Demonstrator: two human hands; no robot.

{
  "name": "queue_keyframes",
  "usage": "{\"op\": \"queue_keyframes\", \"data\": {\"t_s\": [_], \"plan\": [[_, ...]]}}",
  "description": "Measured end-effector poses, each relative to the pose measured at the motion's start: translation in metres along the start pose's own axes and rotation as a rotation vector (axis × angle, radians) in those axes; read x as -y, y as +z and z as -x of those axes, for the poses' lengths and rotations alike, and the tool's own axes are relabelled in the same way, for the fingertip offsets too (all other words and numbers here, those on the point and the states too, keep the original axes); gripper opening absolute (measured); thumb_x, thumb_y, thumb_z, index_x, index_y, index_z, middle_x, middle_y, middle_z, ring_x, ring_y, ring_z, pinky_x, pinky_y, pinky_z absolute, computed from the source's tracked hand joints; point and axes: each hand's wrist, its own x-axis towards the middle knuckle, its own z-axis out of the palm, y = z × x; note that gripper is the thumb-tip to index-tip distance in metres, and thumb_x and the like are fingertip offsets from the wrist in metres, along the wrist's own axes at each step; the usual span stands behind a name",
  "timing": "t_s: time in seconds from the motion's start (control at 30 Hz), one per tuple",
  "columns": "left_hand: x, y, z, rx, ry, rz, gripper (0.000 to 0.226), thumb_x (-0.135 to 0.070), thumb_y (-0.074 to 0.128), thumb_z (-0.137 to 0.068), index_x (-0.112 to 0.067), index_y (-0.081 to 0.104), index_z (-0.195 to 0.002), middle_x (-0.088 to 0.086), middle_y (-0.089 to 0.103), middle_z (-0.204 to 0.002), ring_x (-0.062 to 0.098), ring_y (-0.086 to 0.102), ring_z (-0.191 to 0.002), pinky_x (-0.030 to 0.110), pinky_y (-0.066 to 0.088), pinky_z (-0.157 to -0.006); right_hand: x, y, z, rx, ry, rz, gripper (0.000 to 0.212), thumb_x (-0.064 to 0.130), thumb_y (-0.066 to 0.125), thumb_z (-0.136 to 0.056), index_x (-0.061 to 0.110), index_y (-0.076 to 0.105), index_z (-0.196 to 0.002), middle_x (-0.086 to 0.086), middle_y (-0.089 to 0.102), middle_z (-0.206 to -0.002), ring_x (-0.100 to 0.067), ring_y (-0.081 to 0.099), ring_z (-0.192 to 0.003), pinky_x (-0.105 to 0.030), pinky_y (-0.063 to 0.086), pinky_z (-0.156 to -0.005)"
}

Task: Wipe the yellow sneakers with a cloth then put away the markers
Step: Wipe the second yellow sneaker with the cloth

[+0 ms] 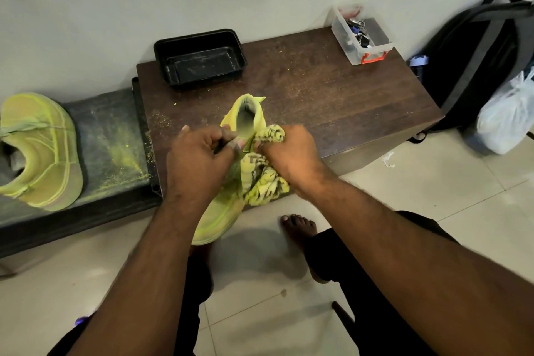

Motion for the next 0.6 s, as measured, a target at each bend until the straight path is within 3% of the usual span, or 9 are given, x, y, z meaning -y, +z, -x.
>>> {"op": "queue_keyframes", "data": {"t_s": [0.1, 0.23, 0.3, 0.4, 0.5, 0.53, 0.6], "plan": [[0.001, 0.002, 0.002, 0.026, -0.016, 0.070, 0.013, -0.039, 0.070, -0.076, -0.030, 0.073, -0.085, -0.021, 0.068, -0.086, -0.002, 0.065, -0.097, 0.048, 0.027, -0.114, 0.010, -0.008, -0.017, -0.138, -0.055, -0.061, 0.005, 0.017, 0.067, -0.084, 0.015, 0.068, -0.079, 0.000, 0.072, -0.077, -0.016, 0.070, -0.072, -0.040, 0.060, -0.069], [0.004, 0.003, 0.000, 0.036, -0.047, 0.116, 0.026, -0.050, 0.064, -0.072, -0.033, 0.070, -0.090, -0.024, 0.068, -0.083, -0.005, 0.065, -0.093, 0.050, 0.036, -0.108, 0.012, -0.010, -0.014, -0.111, -0.141, 0.074, 0.005, 0.020, 0.067, -0.085, 0.016, 0.069, -0.087, 0.005, 0.071, -0.082, -0.012, 0.068, -0.077, -0.031, 0.057, -0.073], [0.004, 0.004, 0.000, 0.011, -0.042, 0.096, 0.018, -0.043, 0.069, -0.074, -0.030, 0.071, -0.087, -0.025, 0.067, -0.082, -0.003, 0.065, -0.093, 0.046, 0.029, -0.114, 0.008, -0.006, -0.001, -0.031, -0.150, 0.150, 0.009, 0.020, 0.067, -0.086, 0.011, 0.069, -0.087, 0.001, 0.071, -0.081, -0.015, 0.068, -0.075, -0.030, 0.057, -0.068], [0.001, 0.003, 0.000, -0.030, -0.029, -0.004, 0.006, -0.029, 0.074, -0.079, -0.026, 0.072, -0.084, -0.017, 0.069, -0.085, 0.001, 0.066, -0.093, 0.028, 0.008, -0.115, 0.003, -0.003, 0.014, 0.103, -0.154, 0.206, 0.008, 0.019, 0.067, -0.086, 0.011, 0.068, -0.085, -0.003, 0.072, -0.082, -0.018, 0.069, -0.076, -0.031, 0.056, -0.068], [-0.001, 0.000, 0.000, -0.028, -0.002, -0.056, 0.007, -0.028, 0.072, -0.081, -0.022, 0.072, -0.086, -0.013, 0.071, -0.089, 0.003, 0.066, -0.091, 0.027, 0.006, -0.114, 0.006, -0.015, 0.011, 0.253, -0.078, 0.136, 0.006, 0.017, 0.070, -0.085, 0.020, 0.068, -0.080, 0.003, 0.073, -0.078, -0.011, 0.070, -0.071, -0.028, 0.057, -0.067], [-0.001, 0.000, 0.000, -0.030, 0.011, -0.074, 0.007, -0.026, 0.071, -0.083, -0.021, 0.072, -0.087, -0.012, 0.072, -0.089, 0.004, 0.066, -0.090, 0.027, 0.006, -0.115, 0.007, -0.019, 0.006, 0.252, -0.046, 0.077, 0.007, 0.017, 0.071, -0.084, 0.020, 0.068, -0.079, 0.003, 0.073, -0.077, -0.011, 0.071, -0.070, -0.029, 0.058, -0.069], [-0.001, 0.001, 0.000, -0.042, 0.049, -0.117, 0.006, -0.022, 0.069, -0.084, -0.017, 0.072, -0.087, -0.010, 0.072, -0.087, 0.010, 0.068, -0.086, 0.030, 0.009, -0.115, 0.009, -0.030, -0.006, 0.098, -0.030, -0.069, 0.005, 0.015, 0.070, -0.084, 0.020, 0.069, -0.084, 0.004, 0.073, -0.079, -0.011, 0.071, -0.073, -0.033, 0.059, -0.073]]}}
